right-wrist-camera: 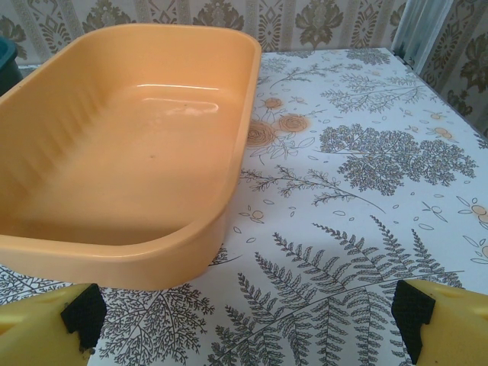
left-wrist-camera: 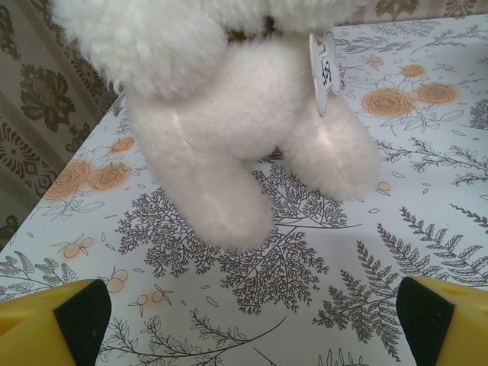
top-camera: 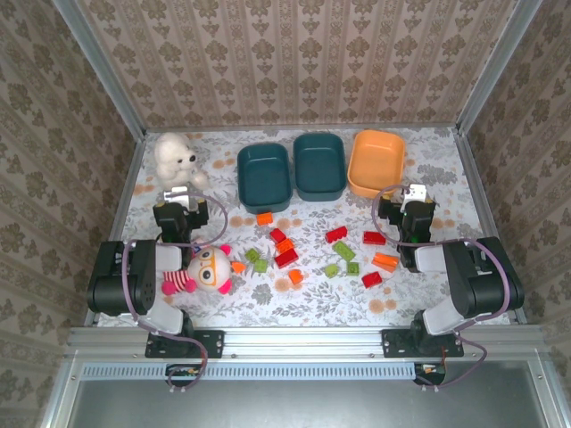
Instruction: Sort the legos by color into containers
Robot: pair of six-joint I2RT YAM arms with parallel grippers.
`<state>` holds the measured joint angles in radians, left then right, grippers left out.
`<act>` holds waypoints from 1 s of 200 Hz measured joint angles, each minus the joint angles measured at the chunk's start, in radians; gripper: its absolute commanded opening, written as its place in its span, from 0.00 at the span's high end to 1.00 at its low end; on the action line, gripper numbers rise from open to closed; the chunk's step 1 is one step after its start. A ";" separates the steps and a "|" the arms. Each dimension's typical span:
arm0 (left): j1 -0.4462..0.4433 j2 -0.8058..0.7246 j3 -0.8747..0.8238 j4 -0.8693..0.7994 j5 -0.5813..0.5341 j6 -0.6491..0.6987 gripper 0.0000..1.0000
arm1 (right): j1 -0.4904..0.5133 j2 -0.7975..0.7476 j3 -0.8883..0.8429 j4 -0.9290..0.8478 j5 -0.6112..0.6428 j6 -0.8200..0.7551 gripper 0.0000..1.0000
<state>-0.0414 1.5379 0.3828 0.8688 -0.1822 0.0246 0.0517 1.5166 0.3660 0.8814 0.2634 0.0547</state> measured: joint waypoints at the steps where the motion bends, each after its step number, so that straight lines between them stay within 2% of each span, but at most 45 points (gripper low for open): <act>1: 0.000 0.000 0.000 0.000 -0.001 0.000 0.00 | 0.000 -0.001 0.000 -0.002 0.000 0.000 0.00; 16: -0.038 -0.036 0.000 -0.041 -0.052 0.017 0.00 | 0.032 -0.086 0.016 -0.123 0.045 -0.007 0.00; 36: -0.177 -0.197 0.013 -0.145 -0.160 0.080 0.00 | 0.095 -0.290 0.101 -0.301 0.116 0.013 0.00; 42: -0.225 -0.253 0.027 -0.163 -0.187 0.097 0.00 | 0.109 -0.354 0.161 -0.386 0.148 0.064 0.00; 56: -0.303 -0.354 0.088 -0.214 -0.227 0.089 0.00 | 0.099 -0.443 0.380 -0.694 0.215 0.310 0.00; 63: -0.320 -0.396 0.145 -0.296 -0.244 0.027 0.00 | 0.082 -0.465 0.506 -0.853 0.245 0.448 0.00; 68: -0.322 -0.423 0.201 -0.392 -0.261 -0.063 0.00 | 0.068 -0.478 0.574 -0.934 0.252 0.521 0.00; 83: -0.293 -0.462 0.367 -0.659 -0.280 -0.338 0.00 | 0.048 -0.527 0.671 -1.111 0.254 0.641 0.01; 103: -0.233 -0.453 0.492 -0.856 -0.214 -0.554 0.00 | 0.105 -0.554 0.716 -1.389 0.260 0.796 0.07; 123: -0.288 -0.385 0.561 -1.024 -0.128 -0.647 0.00 | 0.146 -0.523 0.718 -1.630 0.200 0.922 0.01; 160: -0.487 -0.295 0.580 -1.215 0.069 -0.656 0.02 | 0.150 -0.464 0.653 -1.901 0.009 1.149 0.11; 179: -0.588 -0.296 0.580 -1.251 0.140 -0.619 0.07 | 0.149 -0.470 0.580 -1.931 -0.081 1.250 0.16; 200: -0.672 -0.296 0.580 -1.266 0.214 -0.562 0.08 | 0.135 -0.470 0.511 -1.924 -0.163 1.359 0.16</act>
<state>-0.7132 1.2419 0.9627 -0.3977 0.0319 -0.5377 0.1864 1.0462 0.8768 -1.0428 0.1009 1.4139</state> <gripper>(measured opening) 0.922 0.839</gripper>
